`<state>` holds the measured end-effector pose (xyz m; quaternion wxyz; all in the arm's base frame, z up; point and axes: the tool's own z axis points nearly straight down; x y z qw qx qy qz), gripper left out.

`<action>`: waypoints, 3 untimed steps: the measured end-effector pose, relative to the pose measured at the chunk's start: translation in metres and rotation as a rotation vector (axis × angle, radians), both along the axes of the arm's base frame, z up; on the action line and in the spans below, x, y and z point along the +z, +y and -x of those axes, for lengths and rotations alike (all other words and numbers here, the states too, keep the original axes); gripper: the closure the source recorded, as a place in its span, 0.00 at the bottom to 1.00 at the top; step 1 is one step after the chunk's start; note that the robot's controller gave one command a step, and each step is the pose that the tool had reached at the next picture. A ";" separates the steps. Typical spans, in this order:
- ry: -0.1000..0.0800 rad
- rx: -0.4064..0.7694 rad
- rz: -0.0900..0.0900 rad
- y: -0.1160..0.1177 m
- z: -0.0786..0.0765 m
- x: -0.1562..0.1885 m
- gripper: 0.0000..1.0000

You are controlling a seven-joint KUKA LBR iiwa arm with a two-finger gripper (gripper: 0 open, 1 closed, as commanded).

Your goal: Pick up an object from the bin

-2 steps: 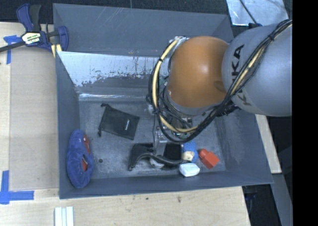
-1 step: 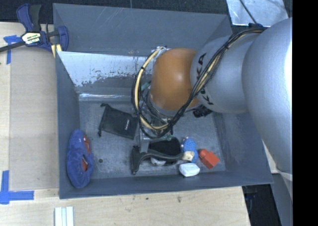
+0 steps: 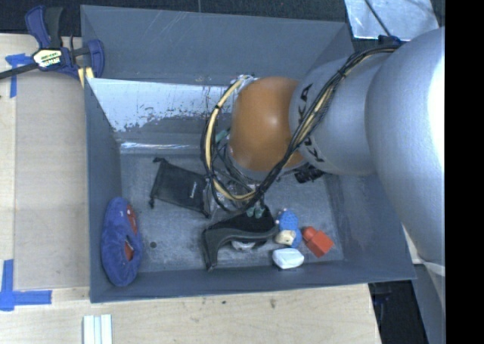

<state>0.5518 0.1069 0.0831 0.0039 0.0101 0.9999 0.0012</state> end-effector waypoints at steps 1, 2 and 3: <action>-0.005 -0.021 0.002 -0.033 -0.010 0.087 1.00; 0.005 -0.019 0.002 -0.031 -0.008 0.082 0.00; 0.008 0.012 0.002 0.015 0.027 0.022 0.00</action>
Offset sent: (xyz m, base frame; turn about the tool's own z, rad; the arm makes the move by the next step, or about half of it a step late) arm 0.0069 -0.0310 0.0818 0.0173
